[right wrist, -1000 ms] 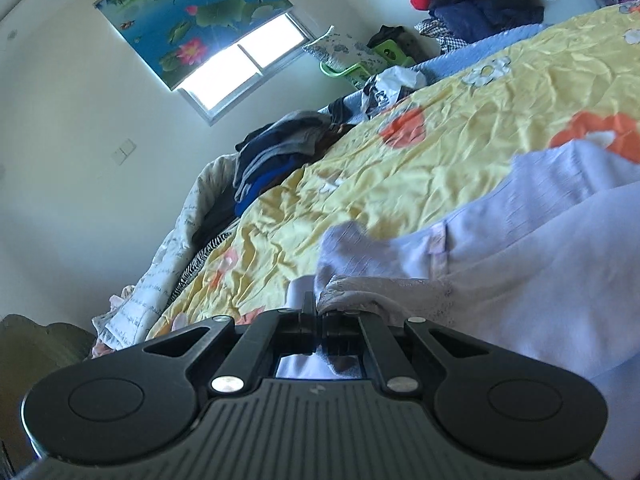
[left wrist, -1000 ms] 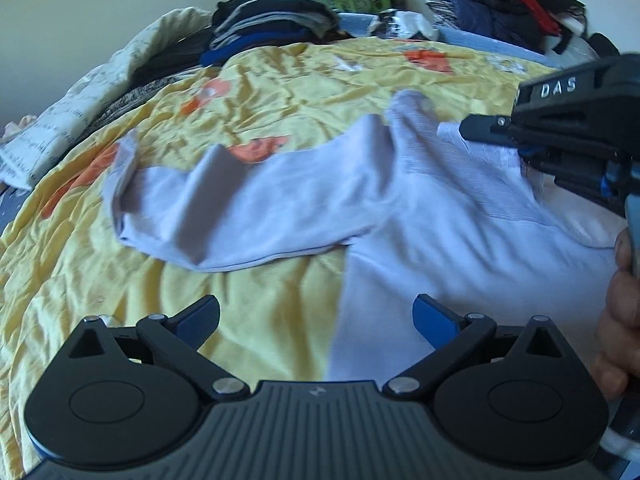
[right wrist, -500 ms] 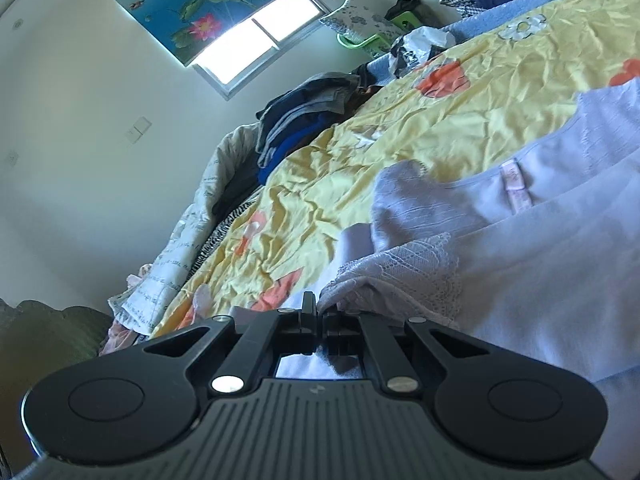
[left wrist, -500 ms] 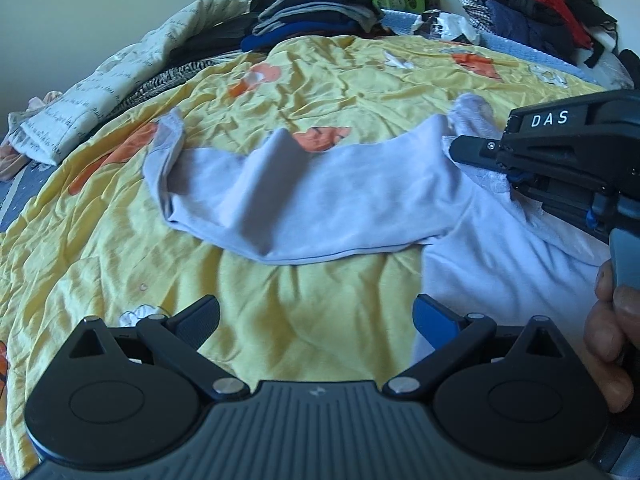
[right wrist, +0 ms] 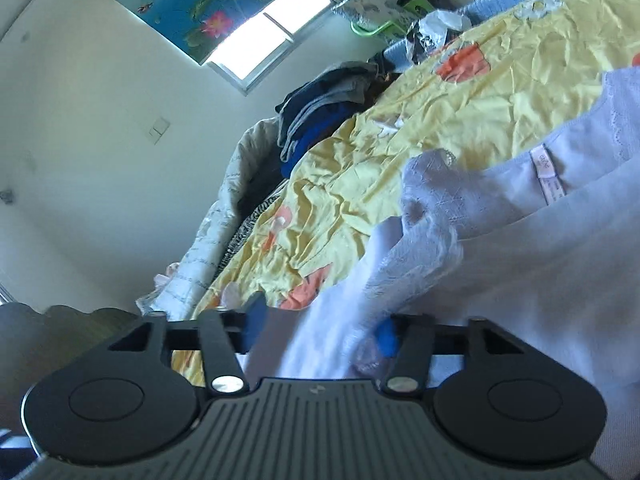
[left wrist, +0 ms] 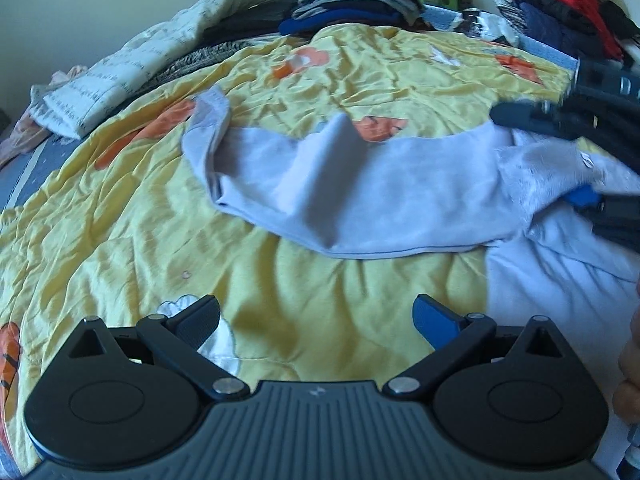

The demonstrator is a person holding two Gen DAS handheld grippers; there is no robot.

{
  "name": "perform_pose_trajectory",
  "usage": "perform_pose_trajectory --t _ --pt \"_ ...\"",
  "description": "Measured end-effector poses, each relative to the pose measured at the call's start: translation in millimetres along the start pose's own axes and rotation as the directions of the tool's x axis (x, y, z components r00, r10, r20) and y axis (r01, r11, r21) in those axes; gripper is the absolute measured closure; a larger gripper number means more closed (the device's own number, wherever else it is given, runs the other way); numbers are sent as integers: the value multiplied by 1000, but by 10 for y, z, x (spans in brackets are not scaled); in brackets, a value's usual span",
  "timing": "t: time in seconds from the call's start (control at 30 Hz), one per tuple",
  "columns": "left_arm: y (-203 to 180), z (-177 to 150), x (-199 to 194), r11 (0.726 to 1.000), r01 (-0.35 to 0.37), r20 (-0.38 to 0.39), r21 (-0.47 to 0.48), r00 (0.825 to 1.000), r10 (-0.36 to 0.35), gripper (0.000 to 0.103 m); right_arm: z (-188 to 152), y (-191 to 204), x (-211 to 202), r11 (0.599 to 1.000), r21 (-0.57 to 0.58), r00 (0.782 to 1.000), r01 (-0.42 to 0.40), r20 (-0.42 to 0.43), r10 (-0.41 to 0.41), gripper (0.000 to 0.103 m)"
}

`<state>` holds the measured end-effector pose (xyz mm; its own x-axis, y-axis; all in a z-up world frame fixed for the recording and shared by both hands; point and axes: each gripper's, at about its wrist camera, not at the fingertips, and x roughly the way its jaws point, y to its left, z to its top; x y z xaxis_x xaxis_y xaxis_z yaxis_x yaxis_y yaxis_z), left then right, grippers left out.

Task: Fold small clothes
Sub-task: 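Lower the sleeve onto the shirt body and open the right gripper, then grasp the other sleeve cuff with the left gripper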

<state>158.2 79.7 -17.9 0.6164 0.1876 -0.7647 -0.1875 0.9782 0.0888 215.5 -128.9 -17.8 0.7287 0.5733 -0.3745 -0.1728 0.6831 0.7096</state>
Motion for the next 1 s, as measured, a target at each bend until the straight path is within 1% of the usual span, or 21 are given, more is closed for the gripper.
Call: perform_pose_trajectory --t 0.1,0.17,0.23,0.3,0.37,0.43,0.5,0.57,0.6,0.67,0.73,0.8,0.9,1.0 --pt "98 21 0 1000 -25 9 -12 1000 25 0 -20 -43 145 1000 24 997 19 -80 -17 41" --pt "185 47 13 998 -48 11 -27 999 49 0 -56 37 204 1000 -10 993 -15 -115 14 41" --pt "318 87 47 996 -70 4 -58 998 70 0 -94 183 219 995 -84 992 -49 -120 38 41" --pt "441 131 86 992 -90 -1 -83 996 90 0 -107 280 242 992 -125 994 -29 -110 15 40" --pt "562 187 114 987 -119 3 -106 993 120 0 -80 253 254 996 -78 992 -41 -121 32 41" --pt "655 256 134 982 -147 12 -122 989 150 0 -60 185 206 998 -18 993 -61 -107 59 41" --pt "733 372 188 977 -167 20 -135 985 171 0 -60 162 141 998 -19 993 -65 -98 63 41" --pt "775 519 257 971 -187 32 -148 981 194 0 -85 168 113 998 -37 992 -40 -118 36 41" --pt "787 616 307 967 -206 39 -150 976 214 0 -108 178 101 999 -44 991 -20 -133 14 41" --pt "796 784 423 959 -241 53 -150 966 252 0 -162 210 51 998 -66 989 -17 -144 7 40" --pt "796 946 599 945 -293 58 -148 951 304 0 -220 255 -41 996 -88 990 -24 -144 11 40" --pt "781 1083 835 927 -355 31 -118 932 361 0 -263 288 -127 995 -96 990 -31 -139 17 39" --pt "767 1191 1105 914 -397 -6 -85 917 398 0 -302 324 -243 994 -93 990 -52 -137 39 38" --pt "807 1243 1185 902 -420 15 -103 906 423 0 -321 356 -337 993 -106 992 -55 -121 42 36"
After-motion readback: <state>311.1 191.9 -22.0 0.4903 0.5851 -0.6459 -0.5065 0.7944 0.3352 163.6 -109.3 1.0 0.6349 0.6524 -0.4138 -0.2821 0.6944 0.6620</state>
